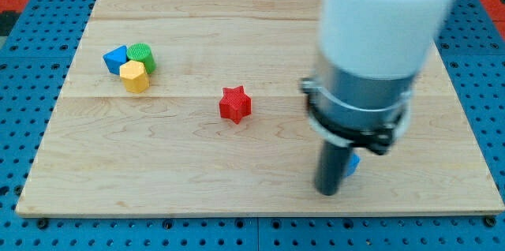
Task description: Move the blue cube to the bottom right of the red star
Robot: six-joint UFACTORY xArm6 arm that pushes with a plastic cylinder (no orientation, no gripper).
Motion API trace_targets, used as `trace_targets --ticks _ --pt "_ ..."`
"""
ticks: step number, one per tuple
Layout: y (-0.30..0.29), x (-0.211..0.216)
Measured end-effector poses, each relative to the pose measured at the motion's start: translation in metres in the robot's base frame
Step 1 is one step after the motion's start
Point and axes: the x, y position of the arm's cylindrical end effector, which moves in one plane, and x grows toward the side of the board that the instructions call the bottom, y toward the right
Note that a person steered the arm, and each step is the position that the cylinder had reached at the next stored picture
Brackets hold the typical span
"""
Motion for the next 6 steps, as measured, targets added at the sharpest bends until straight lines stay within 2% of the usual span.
trace_targets --ticks 1,3,4,5,6 --pt "0.04 -0.02" --pt "0.098 -0.028" --pt "0.028 -0.07" --pt "-0.049 -0.082" --pt "-0.008 -0.071"
